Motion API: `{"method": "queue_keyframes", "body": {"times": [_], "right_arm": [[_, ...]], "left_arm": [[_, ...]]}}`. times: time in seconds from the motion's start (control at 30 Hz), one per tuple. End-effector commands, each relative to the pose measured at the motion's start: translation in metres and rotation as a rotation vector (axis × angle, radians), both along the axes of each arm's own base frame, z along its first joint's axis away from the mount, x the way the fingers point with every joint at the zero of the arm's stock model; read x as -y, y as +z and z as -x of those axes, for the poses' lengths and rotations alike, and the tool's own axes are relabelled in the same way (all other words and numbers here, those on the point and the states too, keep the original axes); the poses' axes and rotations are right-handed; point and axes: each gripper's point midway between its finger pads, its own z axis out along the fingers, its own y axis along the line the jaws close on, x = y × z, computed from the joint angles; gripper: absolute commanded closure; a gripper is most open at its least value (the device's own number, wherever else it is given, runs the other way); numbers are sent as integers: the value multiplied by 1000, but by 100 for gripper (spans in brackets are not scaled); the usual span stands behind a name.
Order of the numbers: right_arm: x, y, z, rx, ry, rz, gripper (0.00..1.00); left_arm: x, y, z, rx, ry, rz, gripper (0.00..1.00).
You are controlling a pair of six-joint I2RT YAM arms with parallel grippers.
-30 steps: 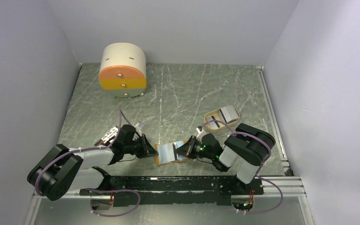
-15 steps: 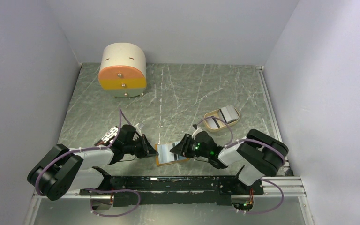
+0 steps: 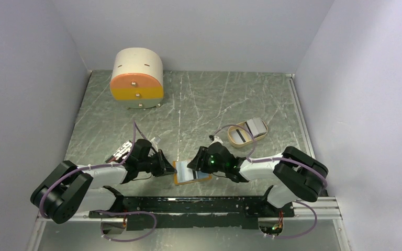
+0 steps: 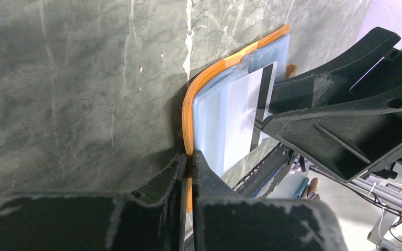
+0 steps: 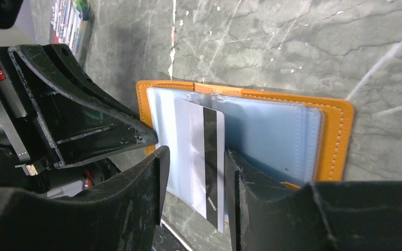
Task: Put the credit cards into the card holder
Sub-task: Insert the credit card into the card holder.
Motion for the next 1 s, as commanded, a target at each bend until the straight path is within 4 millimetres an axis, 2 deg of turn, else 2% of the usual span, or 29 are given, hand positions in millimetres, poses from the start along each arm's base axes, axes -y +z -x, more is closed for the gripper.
{"method": "queue_keyframes", "body": {"times": [0.0, 0.5, 0.67, 0.97], "right_arm": [[11, -28, 11, -44, -1, 141, 53], [-9, -24, 20, -57, 40, 112, 53], [-20, -26, 22, -42, 105, 115, 54], [-19, -18, 20, -9, 114, 124, 51]], "left_arm": [[3, 3, 0, 19, -16, 19, 91], [6, 10, -2, 31, -17, 35, 91], [8, 14, -2, 37, -22, 48, 91], [11, 17, -2, 36, -29, 61, 91]]}}
